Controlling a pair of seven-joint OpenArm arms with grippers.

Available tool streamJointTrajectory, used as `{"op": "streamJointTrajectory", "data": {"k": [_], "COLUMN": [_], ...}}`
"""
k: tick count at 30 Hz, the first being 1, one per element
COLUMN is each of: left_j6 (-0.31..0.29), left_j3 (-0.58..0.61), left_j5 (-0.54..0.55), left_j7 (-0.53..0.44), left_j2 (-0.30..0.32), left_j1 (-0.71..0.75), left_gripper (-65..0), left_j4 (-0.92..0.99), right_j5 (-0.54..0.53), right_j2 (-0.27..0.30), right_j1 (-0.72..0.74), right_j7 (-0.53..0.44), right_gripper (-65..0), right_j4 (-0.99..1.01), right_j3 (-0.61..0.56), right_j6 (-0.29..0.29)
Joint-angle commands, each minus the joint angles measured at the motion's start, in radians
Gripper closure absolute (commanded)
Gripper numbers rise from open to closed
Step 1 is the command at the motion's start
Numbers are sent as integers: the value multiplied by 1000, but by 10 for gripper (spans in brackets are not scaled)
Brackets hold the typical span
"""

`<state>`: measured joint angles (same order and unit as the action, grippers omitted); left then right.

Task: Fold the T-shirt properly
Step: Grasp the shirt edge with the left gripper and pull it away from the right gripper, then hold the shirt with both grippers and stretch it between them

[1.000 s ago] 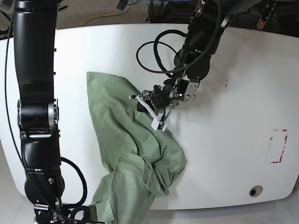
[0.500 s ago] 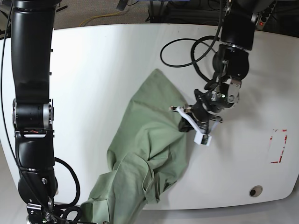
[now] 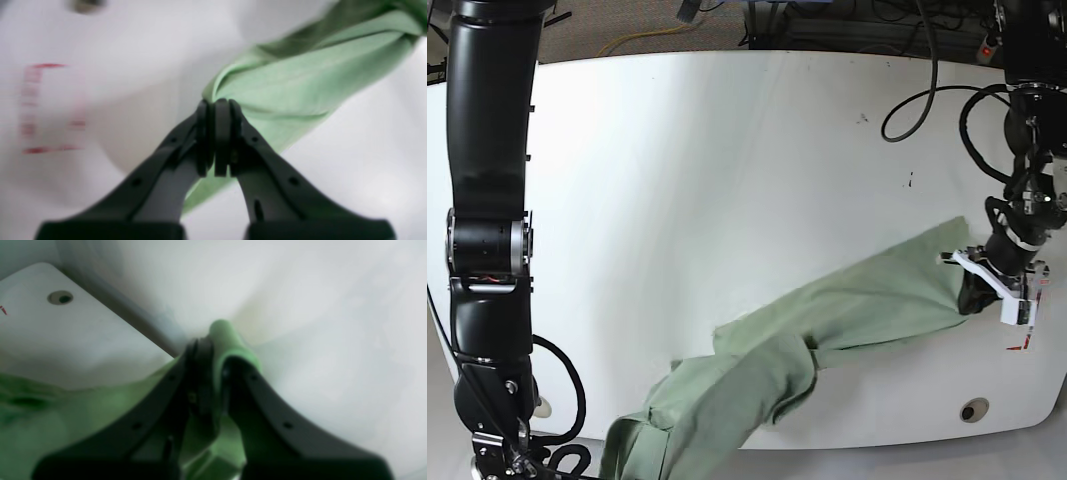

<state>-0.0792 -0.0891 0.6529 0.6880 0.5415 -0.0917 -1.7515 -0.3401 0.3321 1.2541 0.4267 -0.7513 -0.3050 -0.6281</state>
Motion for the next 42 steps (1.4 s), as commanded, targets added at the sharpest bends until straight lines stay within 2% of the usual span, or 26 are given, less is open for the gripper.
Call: {"op": "streamJointTrajectory", "data": {"k": [1, 6, 13, 16, 19, 22, 26, 29, 34, 39, 42], "left_j6": [-6, -6, -8, -8, -8, -12, -40, -43, -44, -44, -44], "left_j3": [-54, -122, -131, -131, -131, -131, -131, -130, -127, -127, -127], "left_j5": [32, 67, 66, 63, 60, 58, 57, 32, -14, -15, -15], "left_j7": [-34, -32, -31, -32, -35, -32, -35, -31, -35, -35, -35], "left_j2": [52, 122, 122, 114, 94, 81, 61, 44, 41, 41, 41], "left_j1": [-21, -21, 34, 77, 123, 158, 208, 235, 290, 330, 344], "left_gripper": [-10, -10, -11, -11, -11, -11, -11, -11, -11, -13, -13], "left_j4": [-38, -37, -23, -15, -15, -15, -8, 12, 17, 15, 15], "right_j5": [-15, -17, -30, -53, -46, -58, -58, -47, -57, -58, -58], "right_j2": [17, 43, 97, 112, 120, 141, 138, 103, 92, 89, 61], "right_j1": [51, 51, 51, 46, -63, -178, -382, -515, -687, -822, -876], "right_j7": [-35, -32, 5, 7, 19, 71, 133, 157, 174, 206, 219], "right_gripper": [0, 0, 0, 0, 0, 0, 0, 0, 0, 0, 0], "right_j4": [-18, -18, -21, -27, -84, -172, -333, -414, -492, -561, -595], "right_j3": [8, 8, 19, 97, 158, 201, 333, 422, 504, 573, 599], "right_j6": [12, 14, 12, 12, 9, 9, 9, 9, 7, 4, 4]}}
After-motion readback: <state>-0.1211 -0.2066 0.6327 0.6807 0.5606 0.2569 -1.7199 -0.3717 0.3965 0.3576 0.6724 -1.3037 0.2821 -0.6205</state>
